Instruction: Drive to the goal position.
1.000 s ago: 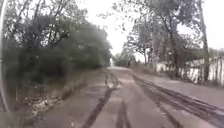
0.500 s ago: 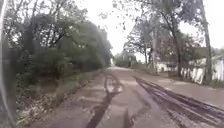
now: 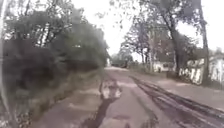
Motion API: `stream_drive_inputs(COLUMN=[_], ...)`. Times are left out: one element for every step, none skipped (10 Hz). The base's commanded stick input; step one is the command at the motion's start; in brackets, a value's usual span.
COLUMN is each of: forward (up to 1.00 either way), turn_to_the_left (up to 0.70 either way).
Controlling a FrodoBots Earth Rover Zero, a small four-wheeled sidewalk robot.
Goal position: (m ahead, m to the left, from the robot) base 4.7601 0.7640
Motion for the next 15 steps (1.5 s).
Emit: stream_drive_inputs(forward=[0.7, 0.7, 0.7, 0.7, 0.7, 0.7, 0.7, 0.7, 0.7, 0.7, 0.7, 0.7, 0.7, 0.7, 0.7], turn_to_the_left=[0.0, 0.0, 0.0, 0.0, 0.0, 0.0, 0.0, 0.0, 0.0, 0.0, 0.0, 0.0, 0.0, 0.0, 0.0])
